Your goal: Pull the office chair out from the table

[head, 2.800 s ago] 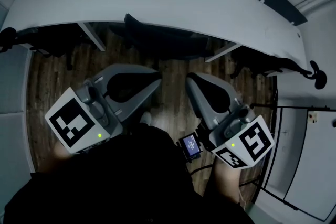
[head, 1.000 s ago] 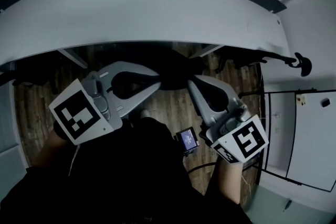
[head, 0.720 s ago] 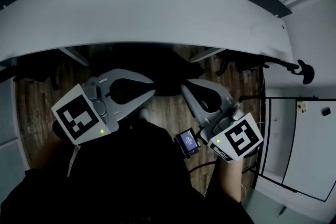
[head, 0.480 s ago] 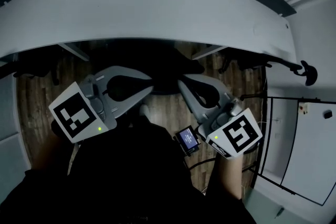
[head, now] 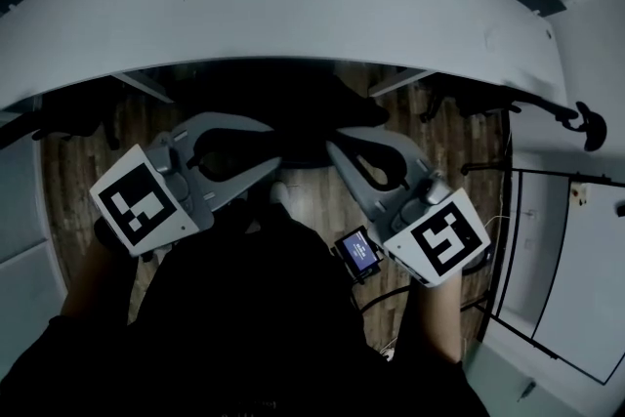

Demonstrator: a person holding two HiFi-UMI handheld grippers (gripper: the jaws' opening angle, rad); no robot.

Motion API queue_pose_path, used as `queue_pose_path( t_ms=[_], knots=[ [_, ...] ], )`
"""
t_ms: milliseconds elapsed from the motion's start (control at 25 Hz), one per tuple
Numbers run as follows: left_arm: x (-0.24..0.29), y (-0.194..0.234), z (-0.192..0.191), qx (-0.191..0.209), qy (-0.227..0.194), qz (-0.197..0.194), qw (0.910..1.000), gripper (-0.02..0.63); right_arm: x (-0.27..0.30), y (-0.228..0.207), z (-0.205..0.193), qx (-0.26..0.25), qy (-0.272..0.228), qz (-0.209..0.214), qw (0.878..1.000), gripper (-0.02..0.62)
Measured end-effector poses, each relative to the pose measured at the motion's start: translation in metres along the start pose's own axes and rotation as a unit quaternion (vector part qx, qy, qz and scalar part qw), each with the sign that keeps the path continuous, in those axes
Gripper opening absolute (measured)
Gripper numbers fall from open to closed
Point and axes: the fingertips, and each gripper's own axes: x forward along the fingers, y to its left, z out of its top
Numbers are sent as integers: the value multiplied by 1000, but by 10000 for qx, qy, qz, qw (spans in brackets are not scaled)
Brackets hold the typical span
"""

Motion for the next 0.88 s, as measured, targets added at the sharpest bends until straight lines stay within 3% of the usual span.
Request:
queue_pose_path(
  t_ms=[80,200,320,440,600,880],
  knots=[
    [2,1,-6,154,124,-23,9998,102,3,3,-7,-59,105,91,9999,8],
    [9,-3,-17,500,454,-194,9975,208,6,3,-21,-244,349,231,9988,32],
    [19,-8,-32,998,979,-282,9898,286,7,3,-33,-454,563,407,9966,117],
    [26,-9,-58,1606,1577,-260,9740,366,13,10,-50,-708,912,676,9910,190],
    [39,-9,-87,2273,2178,-266,9488,394,25,16,-70,-976,1295,858,9830,298],
    [52,6,-116,2942,2866,-139,9117,422,45,12,-104,-1452,1889,885,9672,357]
  ],
)
